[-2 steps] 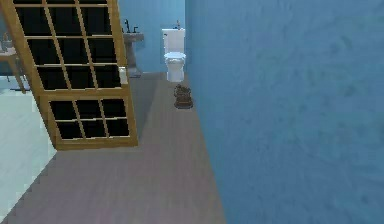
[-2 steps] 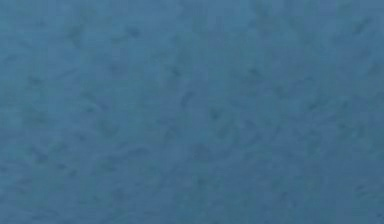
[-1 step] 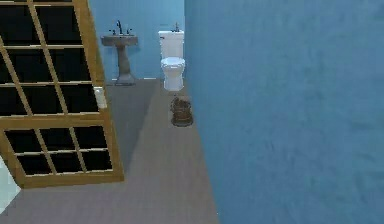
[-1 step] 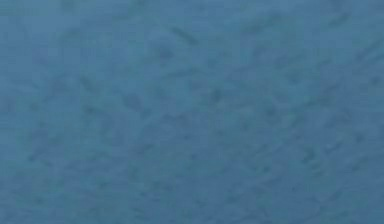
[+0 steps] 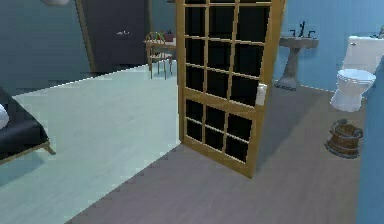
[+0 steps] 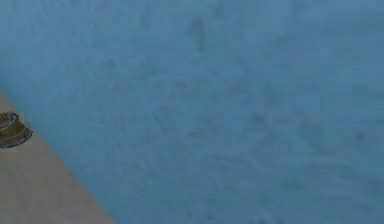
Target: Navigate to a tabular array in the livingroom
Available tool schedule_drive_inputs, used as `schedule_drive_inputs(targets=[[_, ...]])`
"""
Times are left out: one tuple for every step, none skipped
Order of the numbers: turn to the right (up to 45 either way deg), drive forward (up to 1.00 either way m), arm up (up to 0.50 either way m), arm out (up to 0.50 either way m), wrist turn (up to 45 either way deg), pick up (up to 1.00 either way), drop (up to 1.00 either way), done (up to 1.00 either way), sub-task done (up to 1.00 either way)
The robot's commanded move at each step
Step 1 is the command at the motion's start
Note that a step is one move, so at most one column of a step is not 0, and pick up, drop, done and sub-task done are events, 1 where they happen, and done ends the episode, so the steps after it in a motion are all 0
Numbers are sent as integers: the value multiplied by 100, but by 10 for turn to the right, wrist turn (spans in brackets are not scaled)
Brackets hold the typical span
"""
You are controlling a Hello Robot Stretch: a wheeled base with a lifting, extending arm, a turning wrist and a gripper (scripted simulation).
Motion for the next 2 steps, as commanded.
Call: schedule_drive_inputs(targets=[[-240, 0, 0, 0, 0, 0, 0, 0, 0], [0, 100, 0, 0, 0, 0, 0, 0, 0]])
